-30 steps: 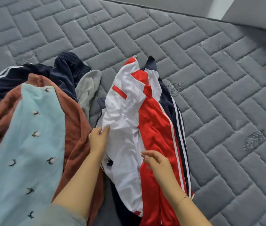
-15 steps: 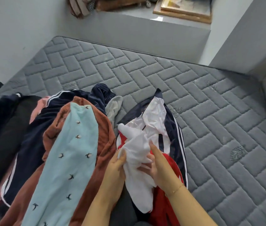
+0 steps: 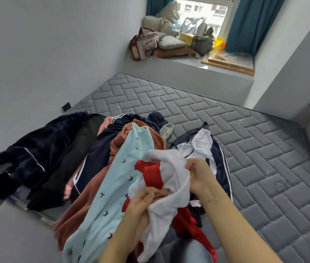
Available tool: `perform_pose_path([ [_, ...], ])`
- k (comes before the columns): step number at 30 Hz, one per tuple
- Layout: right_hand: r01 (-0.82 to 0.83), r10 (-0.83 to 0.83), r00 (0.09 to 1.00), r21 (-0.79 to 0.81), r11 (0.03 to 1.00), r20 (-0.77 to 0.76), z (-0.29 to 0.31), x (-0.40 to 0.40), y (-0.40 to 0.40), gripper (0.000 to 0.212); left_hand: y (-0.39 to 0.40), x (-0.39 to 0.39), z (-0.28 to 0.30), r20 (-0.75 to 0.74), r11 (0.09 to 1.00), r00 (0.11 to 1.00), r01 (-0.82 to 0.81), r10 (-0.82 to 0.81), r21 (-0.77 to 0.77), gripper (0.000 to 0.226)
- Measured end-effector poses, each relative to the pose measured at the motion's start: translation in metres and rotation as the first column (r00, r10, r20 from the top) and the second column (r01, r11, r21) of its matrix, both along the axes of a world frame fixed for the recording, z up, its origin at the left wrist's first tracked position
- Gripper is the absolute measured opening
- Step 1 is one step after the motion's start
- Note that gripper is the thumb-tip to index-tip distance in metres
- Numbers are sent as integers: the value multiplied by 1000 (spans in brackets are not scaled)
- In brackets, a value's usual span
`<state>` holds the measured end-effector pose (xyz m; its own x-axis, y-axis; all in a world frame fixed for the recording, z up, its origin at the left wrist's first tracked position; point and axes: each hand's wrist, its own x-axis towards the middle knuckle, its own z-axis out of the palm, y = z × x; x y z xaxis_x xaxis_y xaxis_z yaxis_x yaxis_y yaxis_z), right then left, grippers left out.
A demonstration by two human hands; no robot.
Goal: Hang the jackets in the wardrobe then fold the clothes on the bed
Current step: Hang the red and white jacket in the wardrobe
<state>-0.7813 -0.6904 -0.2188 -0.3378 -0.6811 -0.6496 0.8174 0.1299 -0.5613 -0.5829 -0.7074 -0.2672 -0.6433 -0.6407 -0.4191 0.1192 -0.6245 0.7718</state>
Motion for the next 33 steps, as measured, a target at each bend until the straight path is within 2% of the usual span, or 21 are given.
perform_pose_path([
  [2, -36, 37, 999, -73, 997, 12, 18, 17, 7, 25, 5, 21, 6, 64, 986, 984, -169, 168, 12, 50],
  [4, -181, 181, 983, -130, 975, -16, 35, 34, 10, 12, 5, 37, 12, 128, 964, 956, -260, 264, -51, 56],
  [5, -269, 266, 963, -140, 953, -40, 40, 43, 10, 13, 4, 43, 14, 145, 959, 948, -275, 282, -68, 59],
  [8, -475, 469, 880, -108, 873, -79, 48, 67, 10, 41, 2, 57, 16, 66, 962, 961, -266, 270, -54, 69],
  [11, -553, 545, 833, -106, 826, -93, 50, 79, 9, 48, 3, 70, 12, -36, 969, 969, -246, 246, 1, 63],
  [13, -553, 543, 833, -151, 819, -104, 49, 82, 7, 40, 7, 82, 8, 32, 937, 941, -340, 338, 84, 64],
  [15, -549, 538, 836, -194, 813, -112, 52, 86, 6, 34, 11, 93, -3, 204, 849, 846, -518, 492, 103, 74],
  [17, -556, 547, 831, -197, 808, -100, 53, 88, 7, 31, 19, 102, -14, 300, 788, 778, -605, 552, 117, 79],
  [20, -600, 592, 799, -197, 775, -104, 54, 86, 9, 33, 28, 103, -25, 257, 792, 851, -522, 458, 317, 63],
  [22, -629, 621, 775, -224, 744, -114, 54, 81, 17, 31, 35, 89, -23, 165, 726, 885, -453, 435, 517, 47],
  [23, -639, 628, 767, -235, 732, -131, 54, 75, 23, 31, 40, 78, -23, 131, 672, 859, -474, 495, 568, 36],
  [25, -648, 633, 759, -257, 717, -152, 54, 58, 37, 33, 49, 59, -24, 127, 590, 752, -598, 646, 542, 18],
  [26, -645, 627, 762, -269, 715, -159, 53, 46, 43, 35, 51, 54, -21, 107, 559, 697, -648, 709, 516, 18],
  [29, -629, 598, 777, -243, 738, -196, 41, 8, 56, 43, 56, 62, 3, 3, 559, 604, -740, 797, 376, 22],
  [31, -641, 590, 757, -150, 752, -279, 27, -3, 59, 44, 65, 81, 28, -41, 543, 556, -788, 830, 290, 27],
  [33, -661, 605, 647, 53, 749, -464, 15, 5, 59, 40, 77, 97, 62, -33, 492, 496, -848, 868, 195, 33],
])
